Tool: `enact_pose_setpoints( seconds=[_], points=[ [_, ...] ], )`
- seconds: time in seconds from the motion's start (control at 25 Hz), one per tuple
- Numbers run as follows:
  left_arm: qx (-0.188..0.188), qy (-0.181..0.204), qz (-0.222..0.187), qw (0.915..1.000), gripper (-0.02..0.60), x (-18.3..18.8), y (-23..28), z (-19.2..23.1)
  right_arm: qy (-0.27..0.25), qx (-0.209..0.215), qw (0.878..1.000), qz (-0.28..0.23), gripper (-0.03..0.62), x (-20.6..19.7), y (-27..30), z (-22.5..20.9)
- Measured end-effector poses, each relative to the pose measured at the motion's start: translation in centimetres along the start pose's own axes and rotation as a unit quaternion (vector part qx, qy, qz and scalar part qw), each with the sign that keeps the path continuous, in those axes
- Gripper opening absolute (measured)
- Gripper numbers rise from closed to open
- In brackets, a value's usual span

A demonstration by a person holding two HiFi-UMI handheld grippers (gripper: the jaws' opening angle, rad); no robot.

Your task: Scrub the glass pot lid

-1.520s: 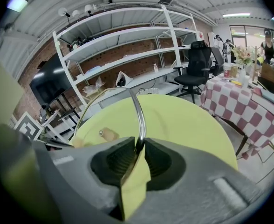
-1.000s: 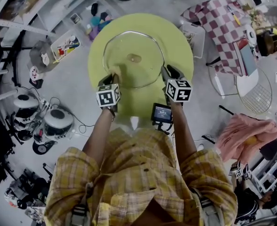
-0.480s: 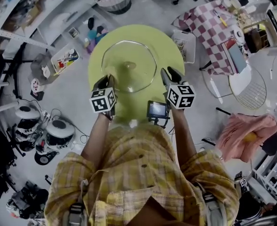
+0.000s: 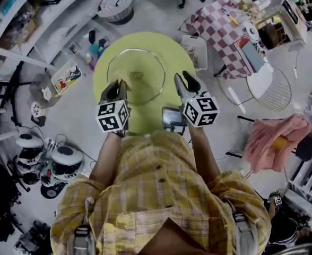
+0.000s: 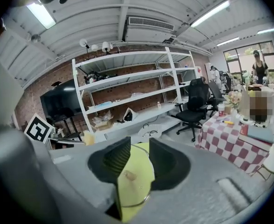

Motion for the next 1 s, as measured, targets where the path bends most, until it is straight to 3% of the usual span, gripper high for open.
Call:
enact_pose_setpoints(
  seconds=[0.2, 0.56, 0.72, 0.8, 1.0],
  points=[
    [-0.023, 0.019, -0.039, 0.9988, 0.043, 3.2, -0.8, -3.4, -0.027, -0.012, 0.999, -0.027, 0.117, 3.0, -2.3, 1.6],
    [-0.054, 0.071, -0.101, 0.9908, 0.043, 7.9, -3.9, -8.1, -0.070, 0.002, 0.993, -0.091, 0.110, 6.9, -4.5, 5.7],
    [-0.061, 0.089, -0.133, 0.9851, 0.043, 8.8, -5.1, -9.8, -0.081, 0.009, 0.991, -0.106, 0.105, 7.0, -5.3, 7.2],
    [-0.065, 0.100, -0.143, 0.9826, 0.043, 9.0, -5.5, -10.3, -0.084, 0.007, 0.990, -0.117, 0.057, 7.2, -5.6, 7.6],
    [-0.071, 0.118, -0.154, 0.9785, 0.043, 9.5, -6.0, -11.2, -0.084, 0.009, 0.988, -0.130, 0.057, 7.8, -5.7, 7.9]
  ],
)
Point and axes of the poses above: the fingertips, and each gripper's own axes: y forward along the fingers, z to its left, x out of its top, the point moved 1 cm from there along -y, backward along the fingers, and after that the axes turned 5 degrees about -z, right-handed, at the moved point
